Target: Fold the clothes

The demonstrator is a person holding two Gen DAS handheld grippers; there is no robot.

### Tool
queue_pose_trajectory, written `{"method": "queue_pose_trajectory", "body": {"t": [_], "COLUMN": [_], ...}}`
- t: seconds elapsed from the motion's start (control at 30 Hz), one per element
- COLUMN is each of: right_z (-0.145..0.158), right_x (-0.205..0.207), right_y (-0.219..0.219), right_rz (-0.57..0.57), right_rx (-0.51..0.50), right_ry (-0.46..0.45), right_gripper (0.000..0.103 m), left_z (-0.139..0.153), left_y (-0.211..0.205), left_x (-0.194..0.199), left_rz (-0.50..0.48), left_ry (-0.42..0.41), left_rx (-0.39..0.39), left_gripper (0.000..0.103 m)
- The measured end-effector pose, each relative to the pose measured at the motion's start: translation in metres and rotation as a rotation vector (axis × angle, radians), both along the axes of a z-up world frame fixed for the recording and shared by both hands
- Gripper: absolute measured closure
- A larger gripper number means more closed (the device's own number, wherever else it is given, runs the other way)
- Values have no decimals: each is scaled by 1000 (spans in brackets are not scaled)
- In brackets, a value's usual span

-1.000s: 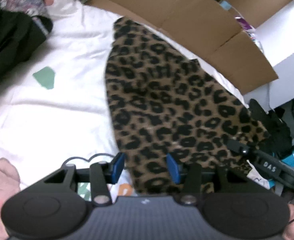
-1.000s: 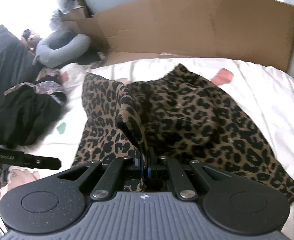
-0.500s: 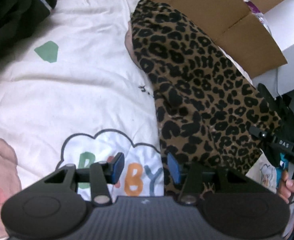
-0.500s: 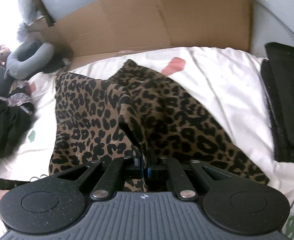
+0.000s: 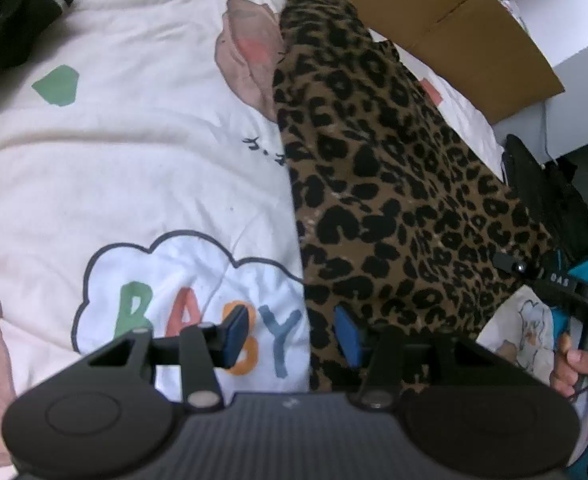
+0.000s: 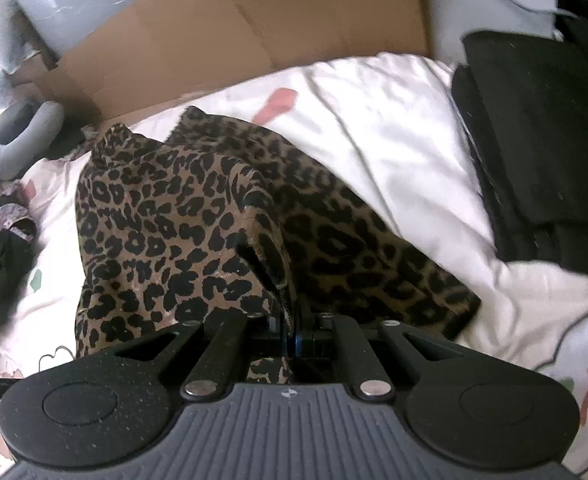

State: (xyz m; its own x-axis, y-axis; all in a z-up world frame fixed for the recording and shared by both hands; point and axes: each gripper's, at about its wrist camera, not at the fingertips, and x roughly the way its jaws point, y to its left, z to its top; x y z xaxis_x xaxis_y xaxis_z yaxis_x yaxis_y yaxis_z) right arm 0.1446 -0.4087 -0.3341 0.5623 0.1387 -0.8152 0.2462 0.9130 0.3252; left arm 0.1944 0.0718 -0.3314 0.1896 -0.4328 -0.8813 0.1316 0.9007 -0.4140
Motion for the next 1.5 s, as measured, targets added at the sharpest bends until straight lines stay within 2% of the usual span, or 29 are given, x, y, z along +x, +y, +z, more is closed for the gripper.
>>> {"method": "queue_pose_trajectory", "body": {"t": [0.23, 0.4, 0.6, 0.63, 0.7, 0.97, 1.5], "right_z": [-19, -21, -25, -25, -22, -7, -14], "right_x": [-9, -11, -7, -7, -9, -21, -37], "right_y": [-18, -32, -44, -45, -46, -49, -61], "right_rz": [-80, -126, -166, -166, -170, -195, -299], "right_rx": [-1, 23, 59, 62, 58, 10, -36], "right_ry": [62, 39, 20, 11, 0, -23, 13], "right_gripper": [97, 88, 87, 89, 101, 102, 102], "left_z": [-2, -8, -6, -5, -4, -22, -30], "left_y": [7, -3, 0, 0, -1, -56, -62], "left_x": [4, 7, 5, 3, 1, 11, 17], "left_rz": [-8, -12, -13, -13, -12, 5, 3], "left_ry": [6, 12, 10, 10, 10, 10, 12], "left_rx": [6, 13, 18, 19, 20, 24, 29], "left_gripper": [52, 52, 52, 52, 52, 52, 52]}}
